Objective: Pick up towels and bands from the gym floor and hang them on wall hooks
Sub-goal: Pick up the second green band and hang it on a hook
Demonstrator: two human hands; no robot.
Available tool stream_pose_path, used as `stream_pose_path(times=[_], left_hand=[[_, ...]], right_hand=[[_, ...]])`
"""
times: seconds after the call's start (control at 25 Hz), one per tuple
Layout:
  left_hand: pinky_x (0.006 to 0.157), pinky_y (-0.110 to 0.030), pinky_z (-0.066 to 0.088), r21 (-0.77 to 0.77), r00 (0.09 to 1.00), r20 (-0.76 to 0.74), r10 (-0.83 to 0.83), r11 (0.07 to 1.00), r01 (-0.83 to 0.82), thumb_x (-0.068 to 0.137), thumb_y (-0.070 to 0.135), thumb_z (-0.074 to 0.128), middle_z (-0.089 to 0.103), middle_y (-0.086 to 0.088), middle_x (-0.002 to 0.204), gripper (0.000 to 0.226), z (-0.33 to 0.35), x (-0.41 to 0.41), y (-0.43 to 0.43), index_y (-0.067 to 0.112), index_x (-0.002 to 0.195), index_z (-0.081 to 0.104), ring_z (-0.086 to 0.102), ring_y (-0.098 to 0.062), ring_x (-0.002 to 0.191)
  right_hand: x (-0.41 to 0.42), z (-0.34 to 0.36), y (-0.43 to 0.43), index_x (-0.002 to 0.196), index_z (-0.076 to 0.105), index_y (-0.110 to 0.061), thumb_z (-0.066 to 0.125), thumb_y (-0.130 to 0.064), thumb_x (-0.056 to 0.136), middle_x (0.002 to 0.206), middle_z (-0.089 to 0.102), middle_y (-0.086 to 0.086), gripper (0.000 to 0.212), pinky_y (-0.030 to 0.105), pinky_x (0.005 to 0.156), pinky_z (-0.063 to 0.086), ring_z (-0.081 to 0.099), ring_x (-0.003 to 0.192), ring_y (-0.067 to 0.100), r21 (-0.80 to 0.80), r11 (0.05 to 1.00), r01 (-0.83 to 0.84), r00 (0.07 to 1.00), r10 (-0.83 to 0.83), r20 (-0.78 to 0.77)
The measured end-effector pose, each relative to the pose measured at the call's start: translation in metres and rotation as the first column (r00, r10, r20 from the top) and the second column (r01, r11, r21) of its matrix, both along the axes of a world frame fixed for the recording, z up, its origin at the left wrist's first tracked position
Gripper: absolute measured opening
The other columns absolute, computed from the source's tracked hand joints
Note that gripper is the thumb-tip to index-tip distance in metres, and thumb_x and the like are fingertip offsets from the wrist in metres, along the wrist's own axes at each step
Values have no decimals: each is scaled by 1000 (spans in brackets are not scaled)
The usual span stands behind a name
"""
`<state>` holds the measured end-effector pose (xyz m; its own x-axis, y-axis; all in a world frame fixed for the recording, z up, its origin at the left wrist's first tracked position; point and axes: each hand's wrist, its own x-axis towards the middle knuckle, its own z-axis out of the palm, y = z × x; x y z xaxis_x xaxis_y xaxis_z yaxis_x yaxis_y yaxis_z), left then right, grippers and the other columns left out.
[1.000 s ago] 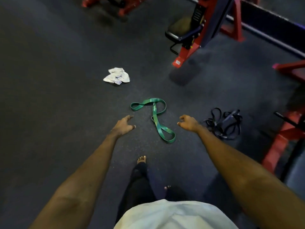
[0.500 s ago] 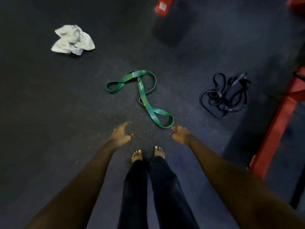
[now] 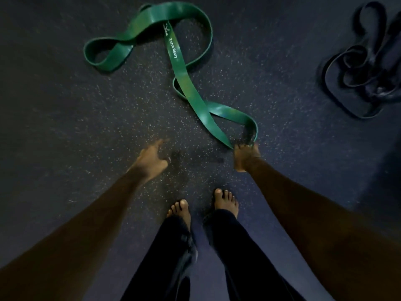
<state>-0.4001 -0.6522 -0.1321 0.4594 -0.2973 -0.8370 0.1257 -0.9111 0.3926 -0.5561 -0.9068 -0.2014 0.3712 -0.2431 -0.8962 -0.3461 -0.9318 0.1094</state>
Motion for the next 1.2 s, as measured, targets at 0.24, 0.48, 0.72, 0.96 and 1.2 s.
stream_pose_path(times=[0.24, 0.48, 0.72, 0.96, 1.2], left_hand=[[44, -9, 37, 57, 999, 4, -32, 998, 32, 92, 15, 63, 56, -3, 136, 66, 61, 3, -6, 38, 148, 34, 37, 6, 61], [90, -22, 44, -42, 994, 89, -57, 997, 61, 89, 16, 66, 51, -2, 143, 61, 283, 45, -46, 25, 146, 43, 56, -18, 121], [83, -25, 40, -96, 954, 268, -133, 982, 164, 88, 16, 65, 58, -8, 132, 54, 539, 80, -76, 21, 140, 49, 58, -25, 113], [88, -25, 40, -191, 909, 376, -178, 945, 264, 85, 10, 65, 57, -7, 137, 57, 664, 83, -80, 19, 140, 50, 52, -23, 128], [101, -27, 41, -291, 849, 436, -298, 846, 447, 85, 10, 67, 57, 0, 138, 55, 722, 56, -95, 20, 137, 52, 53, -18, 126]], right_hand=[[1, 77, 30, 120, 58, -7, 49, -28, 99, 120, 65, 15, 31, 40, 103, 39, 60, 115, 31, 190, 974, 127, 980, -153, 129], [65, 290, 23, 125, 59, -17, 61, -36, 92, 114, 67, 9, 38, 31, 80, 48, 64, 106, 30, 461, 731, 504, 768, -623, 148], [109, 562, -27, 89, 61, -25, 63, -41, 89, 94, 66, 5, 16, 29, 69, 47, 63, 84, 23, 532, 742, 407, 683, -634, 361], [77, 731, -49, 70, 59, -16, 68, -40, 85, 69, 62, 3, 30, 31, 63, 42, 55, 66, 17, 513, 752, 415, 565, -655, 503], [14, 828, -16, 65, 58, -19, 67, -39, 83, 65, 61, -3, 28, 29, 60, 41, 55, 61, 13, 526, 713, 463, 380, -696, 609]])
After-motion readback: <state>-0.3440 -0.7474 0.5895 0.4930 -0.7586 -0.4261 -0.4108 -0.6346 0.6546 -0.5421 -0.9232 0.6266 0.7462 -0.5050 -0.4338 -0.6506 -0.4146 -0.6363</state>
